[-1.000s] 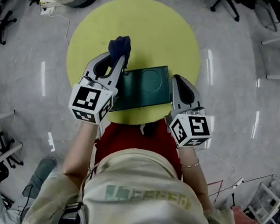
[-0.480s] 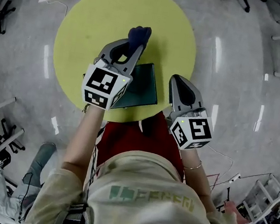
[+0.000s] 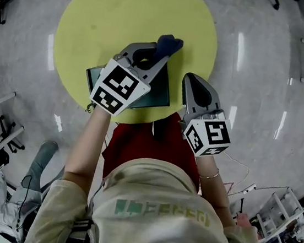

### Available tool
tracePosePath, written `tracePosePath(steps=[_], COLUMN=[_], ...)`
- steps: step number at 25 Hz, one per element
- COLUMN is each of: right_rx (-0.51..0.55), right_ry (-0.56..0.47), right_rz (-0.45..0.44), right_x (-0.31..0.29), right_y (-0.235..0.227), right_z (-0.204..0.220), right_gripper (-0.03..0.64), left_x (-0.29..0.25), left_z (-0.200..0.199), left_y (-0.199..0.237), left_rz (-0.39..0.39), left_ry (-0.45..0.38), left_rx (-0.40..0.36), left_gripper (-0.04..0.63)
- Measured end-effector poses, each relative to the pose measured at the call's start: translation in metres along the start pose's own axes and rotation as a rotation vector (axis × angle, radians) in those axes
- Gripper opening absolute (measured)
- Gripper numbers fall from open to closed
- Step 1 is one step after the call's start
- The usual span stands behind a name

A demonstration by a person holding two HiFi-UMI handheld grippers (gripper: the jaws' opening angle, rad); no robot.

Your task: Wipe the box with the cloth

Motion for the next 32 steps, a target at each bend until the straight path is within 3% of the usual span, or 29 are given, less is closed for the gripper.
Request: tracePosePath(steps=[7,21,32], right_rx=[0.059,0.154,0.178], right_ry=[0.017,0.043,0.047], right_rz=[-0.03,-0.116,-0.11], right_x=[-0.007,-0.041,-0.053], right_y=[0.045,0.121,0.176], right_z=[0.0,-0.008,0.001], right_gripper=[0.038,0.038,0.038], left_x=[0.029,0.105,0.154], left_z=[0.027,0.1,0.149], left_y=[-0.001,0.037,0.065], left_rz=[0.05,-0.081,-0.161], left_ry=[0.04,0.052,0.068], left_rx=[-0.024,0.12,0.164], left_gripper=[0.061,0.061,0.061])
Point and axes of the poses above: the fingertips, and each gripper's own axes: x backward along the fingers, y to its left, z out of its underside, the point moved 9 cm from there along x, backward along the fingers, and after that the axes turned 12 degrees about y, right-handed, at the moved point
